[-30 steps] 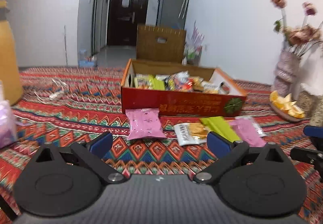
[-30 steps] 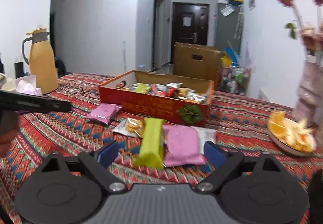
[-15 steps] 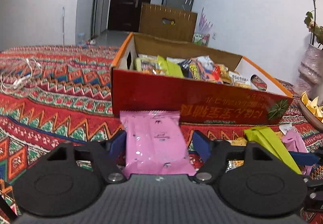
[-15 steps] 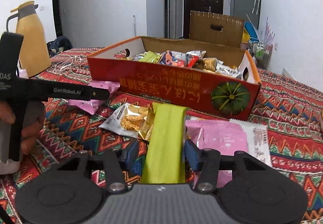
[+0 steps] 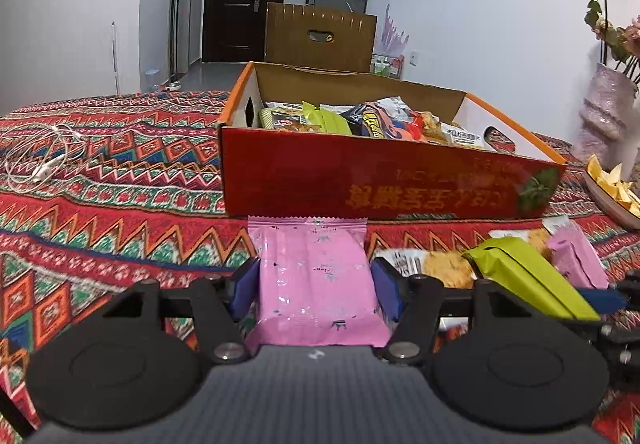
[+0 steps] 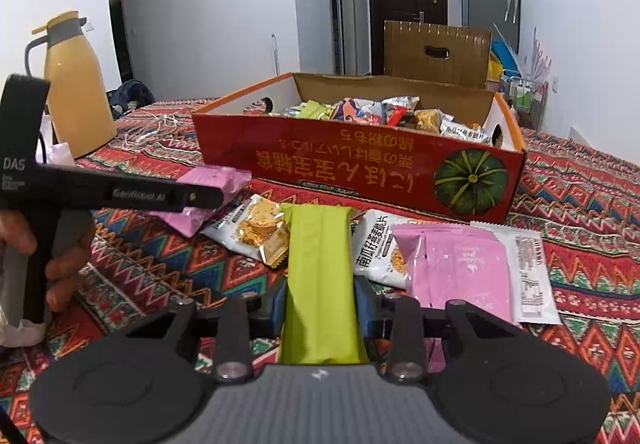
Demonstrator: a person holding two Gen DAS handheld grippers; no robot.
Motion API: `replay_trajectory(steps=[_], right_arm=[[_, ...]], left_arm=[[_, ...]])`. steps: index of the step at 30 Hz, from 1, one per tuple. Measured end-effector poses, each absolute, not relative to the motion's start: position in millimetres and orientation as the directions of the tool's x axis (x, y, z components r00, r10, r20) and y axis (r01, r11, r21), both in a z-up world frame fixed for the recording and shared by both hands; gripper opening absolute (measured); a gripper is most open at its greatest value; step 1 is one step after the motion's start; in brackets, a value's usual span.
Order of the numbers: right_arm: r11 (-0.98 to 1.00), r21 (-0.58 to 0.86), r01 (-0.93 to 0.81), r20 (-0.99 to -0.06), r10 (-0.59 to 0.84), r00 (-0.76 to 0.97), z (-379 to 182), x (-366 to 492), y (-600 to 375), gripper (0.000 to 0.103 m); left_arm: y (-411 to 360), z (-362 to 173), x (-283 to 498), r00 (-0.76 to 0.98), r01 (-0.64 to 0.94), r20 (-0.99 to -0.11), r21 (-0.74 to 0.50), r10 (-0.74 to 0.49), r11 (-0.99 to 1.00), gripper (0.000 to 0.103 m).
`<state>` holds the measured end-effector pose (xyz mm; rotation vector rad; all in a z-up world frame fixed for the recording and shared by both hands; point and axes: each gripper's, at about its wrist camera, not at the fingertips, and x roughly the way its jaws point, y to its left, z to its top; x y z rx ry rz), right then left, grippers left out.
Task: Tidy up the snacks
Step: 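Carry the pink packet and yellow-green bar into the box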
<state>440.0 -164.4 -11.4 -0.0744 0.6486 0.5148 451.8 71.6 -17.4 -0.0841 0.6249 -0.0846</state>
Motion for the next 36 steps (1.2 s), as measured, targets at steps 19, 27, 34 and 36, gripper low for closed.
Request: replay_trajectory(steps=[19,27,34,36], right_arm=[[0.888,0.173,-0.426,-0.623,0.434,0.651,-10,260,-215,0.036],[0.897,0.074,-0.435,-0.633,0.379,0.675,-17,263,-189,0.041],[0.886,0.133,-0.443,-0.616,0.424,0.663,-15,247,-192,0.034],[0.888,0.15,-0.435,-0.606,0.43,0.67,-14,242,-199,0.034]], left_arm=[[59,6,222,0.766,0.001,-0.622,-0.255,-0.164,0.967,0.061],[50,14,190,0.785,0.02,-0.598,-0.241,-0.164,0.97,0.061],[49,18,175,0.782,0.044,-0.591,-0.265,-0.199,0.963,0.061],[47,17,176,0.776,0.05,-0.596,-0.266,-0.205,0.963,0.061]])
